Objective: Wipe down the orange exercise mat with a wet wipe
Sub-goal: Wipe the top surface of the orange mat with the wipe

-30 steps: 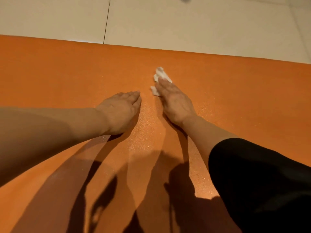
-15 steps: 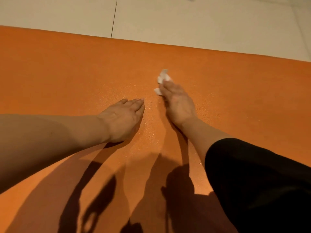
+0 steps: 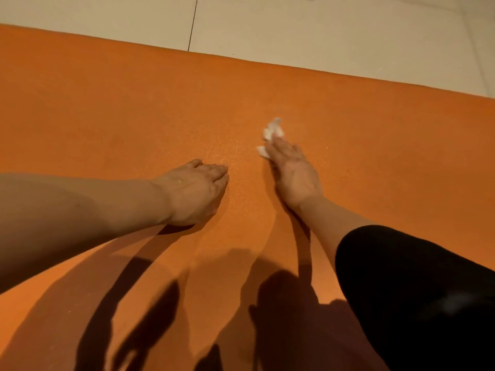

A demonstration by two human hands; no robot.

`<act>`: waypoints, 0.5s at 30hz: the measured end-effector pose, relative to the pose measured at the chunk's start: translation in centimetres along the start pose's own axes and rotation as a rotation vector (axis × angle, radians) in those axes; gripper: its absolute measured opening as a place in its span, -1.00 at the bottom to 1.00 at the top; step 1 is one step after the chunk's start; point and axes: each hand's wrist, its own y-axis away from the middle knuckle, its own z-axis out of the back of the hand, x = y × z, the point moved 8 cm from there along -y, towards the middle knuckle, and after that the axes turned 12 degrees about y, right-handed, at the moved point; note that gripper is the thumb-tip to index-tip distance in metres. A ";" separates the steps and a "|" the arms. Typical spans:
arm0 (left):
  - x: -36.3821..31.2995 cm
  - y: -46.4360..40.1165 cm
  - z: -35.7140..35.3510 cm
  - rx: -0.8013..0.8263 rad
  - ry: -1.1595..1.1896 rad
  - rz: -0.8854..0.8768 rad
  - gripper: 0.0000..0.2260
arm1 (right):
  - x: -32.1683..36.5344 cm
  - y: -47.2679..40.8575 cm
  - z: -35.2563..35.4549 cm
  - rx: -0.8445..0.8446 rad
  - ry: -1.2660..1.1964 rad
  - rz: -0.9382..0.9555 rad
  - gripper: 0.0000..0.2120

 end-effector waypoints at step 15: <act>-1.9 1.7 -0.5 0.072 -0.055 0.010 -0.38 | 2.6 3.5 0.2 0.066 -0.044 -0.028 -0.38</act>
